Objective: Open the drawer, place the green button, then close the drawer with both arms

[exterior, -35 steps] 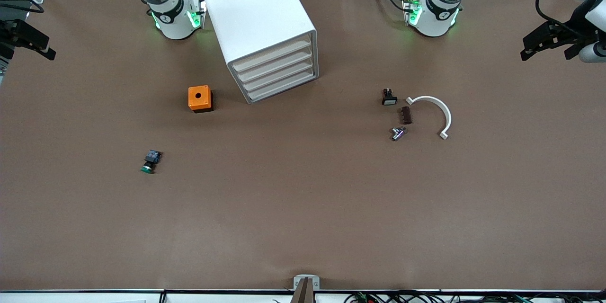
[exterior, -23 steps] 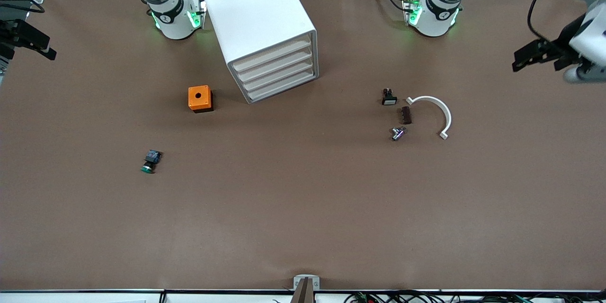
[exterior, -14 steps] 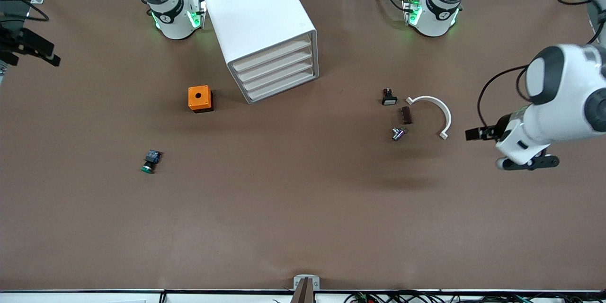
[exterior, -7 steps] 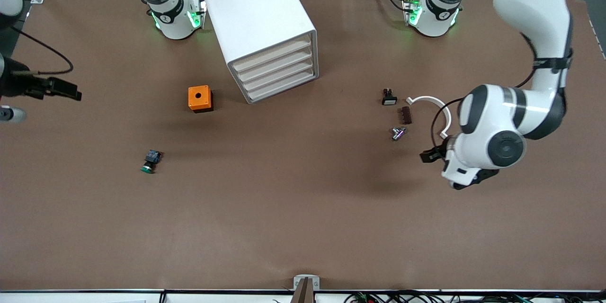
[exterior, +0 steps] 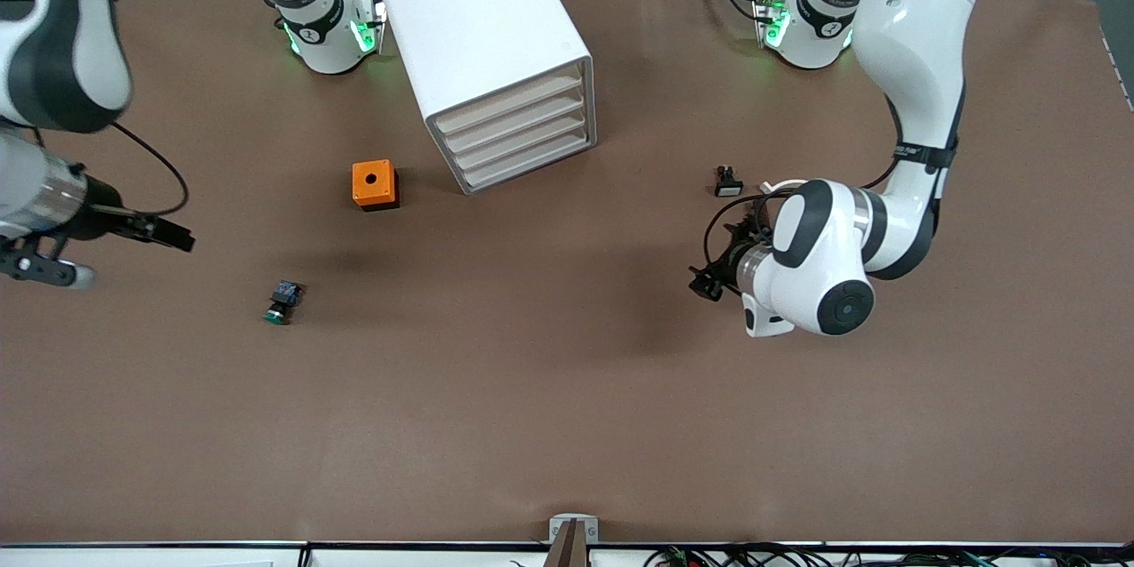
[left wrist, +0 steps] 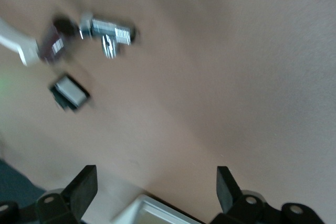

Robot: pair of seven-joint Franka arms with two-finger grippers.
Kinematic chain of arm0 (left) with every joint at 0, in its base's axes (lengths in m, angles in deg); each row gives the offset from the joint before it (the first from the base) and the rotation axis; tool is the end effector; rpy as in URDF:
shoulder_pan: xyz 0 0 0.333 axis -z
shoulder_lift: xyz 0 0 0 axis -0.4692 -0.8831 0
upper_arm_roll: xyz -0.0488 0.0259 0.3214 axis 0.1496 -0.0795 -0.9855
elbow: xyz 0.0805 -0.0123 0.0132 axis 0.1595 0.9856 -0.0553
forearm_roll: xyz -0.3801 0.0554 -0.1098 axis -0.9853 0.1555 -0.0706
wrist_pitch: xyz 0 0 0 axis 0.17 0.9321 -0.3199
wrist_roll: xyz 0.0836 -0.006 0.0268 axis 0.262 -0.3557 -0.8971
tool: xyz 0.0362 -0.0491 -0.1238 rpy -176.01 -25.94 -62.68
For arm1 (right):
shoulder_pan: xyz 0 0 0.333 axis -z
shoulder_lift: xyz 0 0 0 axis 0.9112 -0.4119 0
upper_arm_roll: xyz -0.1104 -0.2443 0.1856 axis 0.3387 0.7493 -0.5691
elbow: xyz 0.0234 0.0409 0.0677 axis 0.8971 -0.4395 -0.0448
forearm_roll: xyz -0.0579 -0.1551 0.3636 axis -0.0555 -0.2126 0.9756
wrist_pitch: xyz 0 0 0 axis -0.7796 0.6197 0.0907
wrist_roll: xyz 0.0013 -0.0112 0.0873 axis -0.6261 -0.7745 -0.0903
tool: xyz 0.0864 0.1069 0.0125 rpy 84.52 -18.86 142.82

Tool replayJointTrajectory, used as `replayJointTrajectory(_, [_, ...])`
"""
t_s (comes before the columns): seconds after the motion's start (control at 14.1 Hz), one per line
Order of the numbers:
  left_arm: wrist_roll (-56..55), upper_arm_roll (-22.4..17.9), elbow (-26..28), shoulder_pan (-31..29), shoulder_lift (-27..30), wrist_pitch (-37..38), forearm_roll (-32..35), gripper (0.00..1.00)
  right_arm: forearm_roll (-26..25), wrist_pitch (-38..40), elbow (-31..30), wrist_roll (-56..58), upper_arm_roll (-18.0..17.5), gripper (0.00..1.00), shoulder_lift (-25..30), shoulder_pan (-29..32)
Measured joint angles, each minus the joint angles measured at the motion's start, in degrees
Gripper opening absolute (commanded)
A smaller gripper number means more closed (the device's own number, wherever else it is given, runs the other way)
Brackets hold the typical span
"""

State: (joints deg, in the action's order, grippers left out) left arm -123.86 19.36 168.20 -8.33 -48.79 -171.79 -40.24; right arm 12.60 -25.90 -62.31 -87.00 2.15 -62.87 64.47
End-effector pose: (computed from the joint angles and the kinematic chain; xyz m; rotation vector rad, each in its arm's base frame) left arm 0.6100 -0.2777 0.2419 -2.6049 -1.4411 0.9371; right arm 0.5959 -0.0408 0.4282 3.0989 -0.4009 -0.0851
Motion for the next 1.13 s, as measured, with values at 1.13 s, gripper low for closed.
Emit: replayJointTrajectory(1.13, [-47.8,0.9,-4.2,10.1,-13.0,9.8,-28.8,1.0,0.1,-41.0,-16.7,-3.3,-0.1,1.0,-19.0,-1.6])
